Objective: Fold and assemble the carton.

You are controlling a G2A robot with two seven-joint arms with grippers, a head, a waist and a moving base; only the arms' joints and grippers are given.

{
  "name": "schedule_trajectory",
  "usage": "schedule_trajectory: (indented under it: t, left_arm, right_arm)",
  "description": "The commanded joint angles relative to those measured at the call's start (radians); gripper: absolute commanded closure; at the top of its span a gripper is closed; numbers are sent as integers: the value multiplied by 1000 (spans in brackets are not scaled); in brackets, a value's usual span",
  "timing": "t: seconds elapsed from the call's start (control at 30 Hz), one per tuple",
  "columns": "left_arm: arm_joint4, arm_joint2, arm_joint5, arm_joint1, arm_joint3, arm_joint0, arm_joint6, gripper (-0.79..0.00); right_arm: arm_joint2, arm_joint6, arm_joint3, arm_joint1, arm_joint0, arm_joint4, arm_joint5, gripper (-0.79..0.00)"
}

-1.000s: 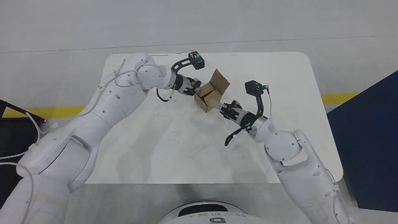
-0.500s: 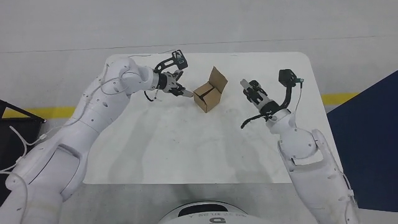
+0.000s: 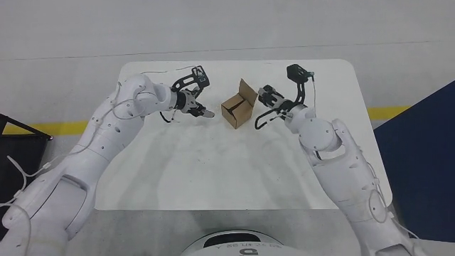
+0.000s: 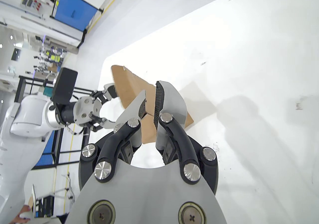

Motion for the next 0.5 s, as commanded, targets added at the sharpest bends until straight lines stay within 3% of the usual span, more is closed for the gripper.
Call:
schedule_trajectory:
  t: [0.0,0.2,0.47]
  left_arm:
    - [1,7,0,-7,9,-10,7,-785]
    - [7,26,-7,-25,43,-31,30,-785]
    - [14,30,-16,-38,99,-45,64,-785]
  right_arm:
    - [-12,85,10,3,17,-10,-17,-145]
    - [-100,243,32,4,66,-109,-20,-151]
    - [-203,306,61,-13,123,-124,0,-169]
